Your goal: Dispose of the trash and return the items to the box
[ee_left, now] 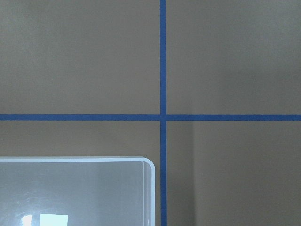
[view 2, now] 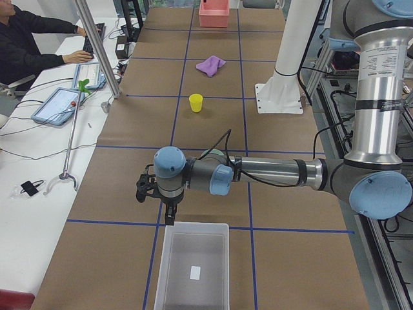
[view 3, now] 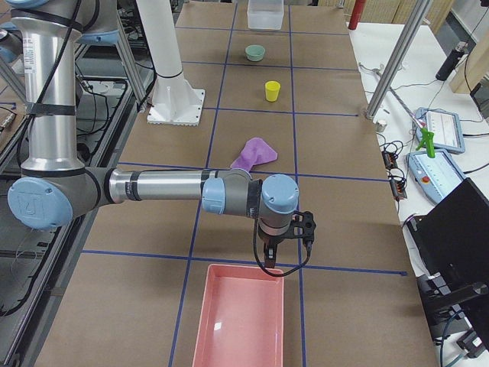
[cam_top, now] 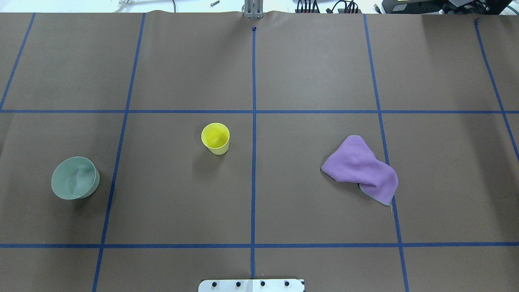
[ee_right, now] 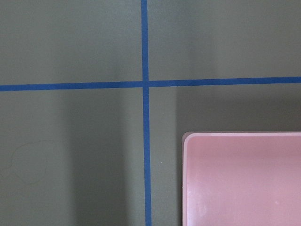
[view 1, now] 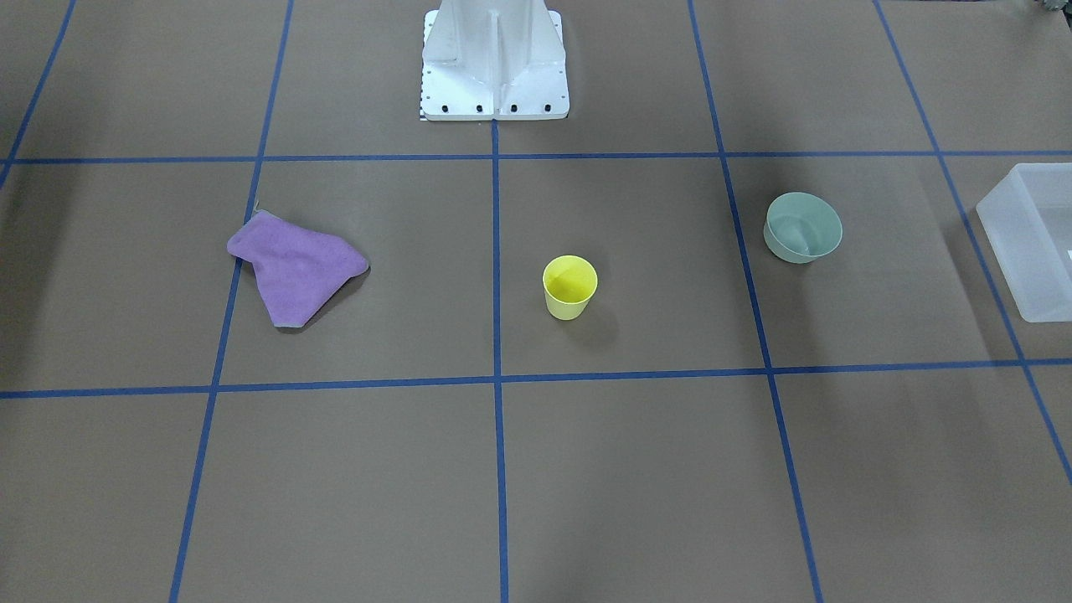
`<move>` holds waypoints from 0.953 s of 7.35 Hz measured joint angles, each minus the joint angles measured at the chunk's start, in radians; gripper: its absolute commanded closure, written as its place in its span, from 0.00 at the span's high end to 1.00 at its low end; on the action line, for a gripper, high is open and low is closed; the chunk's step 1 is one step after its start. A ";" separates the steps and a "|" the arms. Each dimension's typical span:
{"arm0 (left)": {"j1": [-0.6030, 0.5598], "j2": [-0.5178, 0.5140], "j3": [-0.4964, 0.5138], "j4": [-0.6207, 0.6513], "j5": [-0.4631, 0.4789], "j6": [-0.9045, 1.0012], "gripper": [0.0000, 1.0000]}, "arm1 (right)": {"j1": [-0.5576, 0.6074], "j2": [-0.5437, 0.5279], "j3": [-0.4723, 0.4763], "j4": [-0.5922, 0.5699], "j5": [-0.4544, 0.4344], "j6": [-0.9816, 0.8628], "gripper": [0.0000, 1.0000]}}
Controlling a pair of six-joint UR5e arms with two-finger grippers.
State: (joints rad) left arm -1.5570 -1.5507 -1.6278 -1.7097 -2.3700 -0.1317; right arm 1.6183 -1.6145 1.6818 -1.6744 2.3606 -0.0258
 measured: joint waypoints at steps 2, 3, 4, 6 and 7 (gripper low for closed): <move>0.000 0.002 0.001 -0.001 0.001 0.003 0.98 | 0.000 0.001 0.001 -0.001 0.002 0.001 1.00; 0.000 0.003 0.002 -0.001 0.000 0.003 0.98 | 0.000 0.001 0.001 -0.001 0.003 0.001 1.00; 0.000 0.003 0.003 -0.001 0.003 0.003 0.98 | 0.000 0.001 0.002 -0.001 0.003 0.001 1.00; 0.000 0.001 0.001 -0.001 0.014 0.003 0.98 | 0.000 0.002 0.003 -0.001 0.004 0.001 1.00; 0.001 -0.003 0.004 -0.002 0.024 0.002 0.98 | 0.000 0.003 0.005 -0.001 0.004 0.002 1.00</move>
State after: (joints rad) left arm -1.5561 -1.5539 -1.6242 -1.7119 -2.3465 -0.1294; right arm 1.6183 -1.6115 1.6869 -1.6751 2.3650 -0.0238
